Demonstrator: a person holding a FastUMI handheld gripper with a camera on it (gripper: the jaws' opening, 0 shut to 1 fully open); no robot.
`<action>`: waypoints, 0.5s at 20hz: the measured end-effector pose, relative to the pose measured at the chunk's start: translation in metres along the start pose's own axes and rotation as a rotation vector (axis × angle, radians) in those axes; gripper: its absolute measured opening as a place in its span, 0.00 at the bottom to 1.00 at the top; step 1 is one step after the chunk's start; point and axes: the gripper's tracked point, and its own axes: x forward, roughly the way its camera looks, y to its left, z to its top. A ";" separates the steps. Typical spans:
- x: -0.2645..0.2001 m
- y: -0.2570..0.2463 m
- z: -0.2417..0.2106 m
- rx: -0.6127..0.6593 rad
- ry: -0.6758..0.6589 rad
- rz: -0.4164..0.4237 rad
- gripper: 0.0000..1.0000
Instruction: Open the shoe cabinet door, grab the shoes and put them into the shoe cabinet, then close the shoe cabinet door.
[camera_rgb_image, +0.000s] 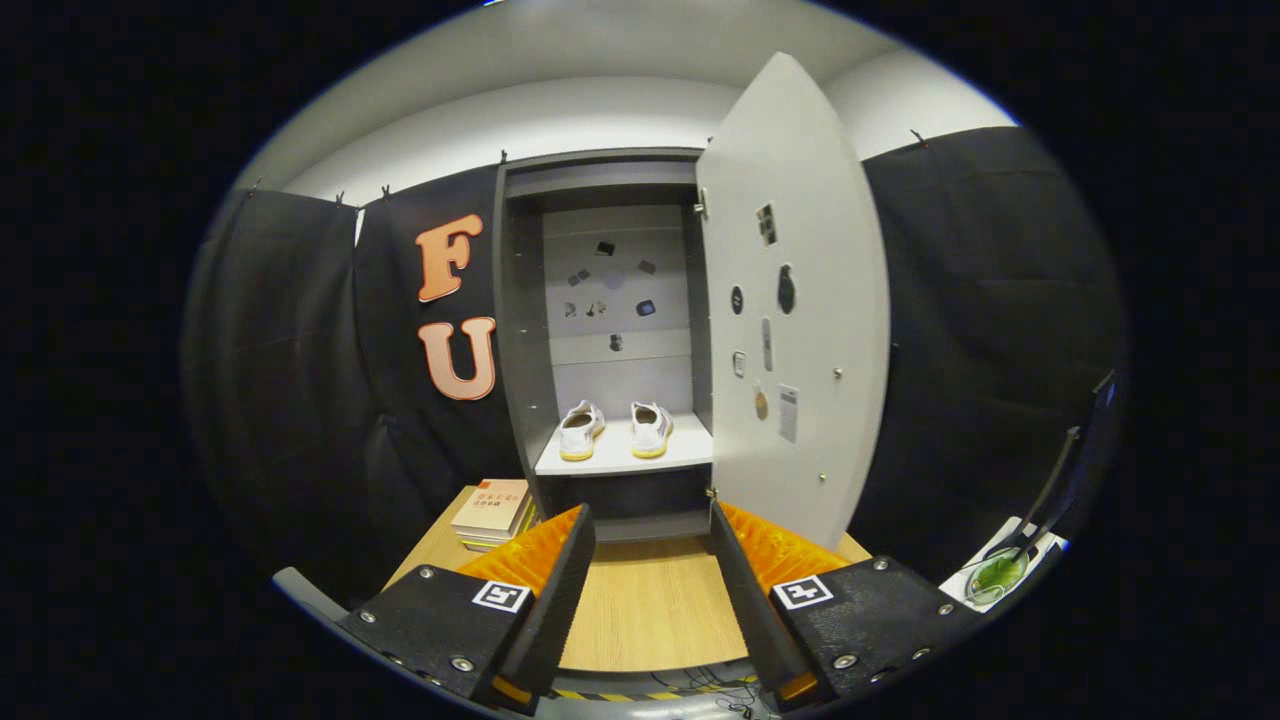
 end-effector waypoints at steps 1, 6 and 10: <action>-0.003 -0.017 -0.003 0.007 0.004 -0.014 0.75; -0.003 -0.107 -0.014 0.046 0.026 -0.072 0.77; 0.028 -0.170 -0.023 0.115 0.038 -0.066 0.80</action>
